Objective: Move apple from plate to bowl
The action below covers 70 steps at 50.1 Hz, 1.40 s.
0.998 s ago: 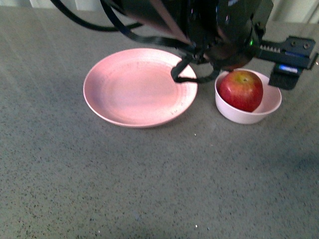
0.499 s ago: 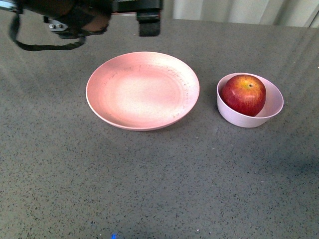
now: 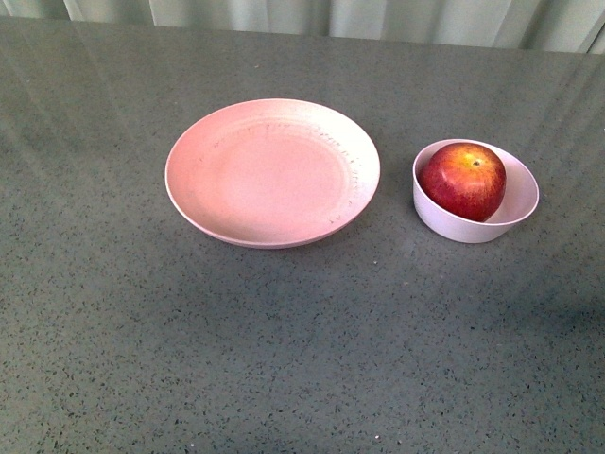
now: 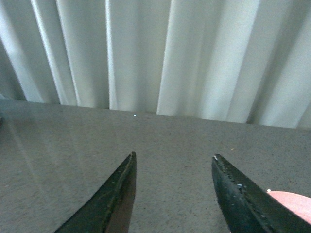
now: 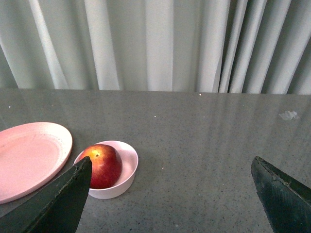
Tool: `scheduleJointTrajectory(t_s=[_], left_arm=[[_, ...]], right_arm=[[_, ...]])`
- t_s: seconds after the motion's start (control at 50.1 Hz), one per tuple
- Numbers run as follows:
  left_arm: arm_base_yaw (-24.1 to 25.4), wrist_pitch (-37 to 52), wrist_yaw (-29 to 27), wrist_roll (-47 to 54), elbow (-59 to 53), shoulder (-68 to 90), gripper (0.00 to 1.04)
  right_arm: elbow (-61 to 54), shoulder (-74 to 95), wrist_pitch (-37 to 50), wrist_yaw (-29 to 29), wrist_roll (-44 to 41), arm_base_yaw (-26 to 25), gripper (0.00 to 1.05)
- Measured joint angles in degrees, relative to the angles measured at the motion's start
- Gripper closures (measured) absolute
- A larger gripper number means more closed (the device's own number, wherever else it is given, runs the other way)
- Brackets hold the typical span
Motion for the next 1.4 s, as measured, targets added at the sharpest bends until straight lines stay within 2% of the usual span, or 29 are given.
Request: scheduleJointTrajectory(t_s=[0.16,0.219,0.359,0.419,0.798,1.397], left_arm=[[2.14,0.13,1.97,0.57,-10.25,-9.07,0.96],[2.4,-0.13,2.34,0.55,-11.89,-11.04,1.03],[5.77,-2.36,6.1,0.87,-16.92,-18.34,1.03],[6.6,0.28,6.01,0.9,-19.23,-18.73,1.03],[6.62,-10.82,6.43,0.96,-24.87,-34.45,1.03],[6.62,-28.5,6.43,0.98,-26.43,-54.77,1.03]], right_arm=[[0.0,0.0,0.0,-0.02,0.0,0.0,0.09],[0.0,0.0,0.0,0.0,0.0,0.0,0.09],[0.0,-0.02,0.0,0.02,0.0,0.0,0.09],[0.0,0.0,0.0,0.0,-0.02,0.0,0.09],[0.0,0.0,0.0,0.0,0.0,0.0,0.09],[0.0,-0.02,0.0,0.0,0.0,0.0,0.09]])
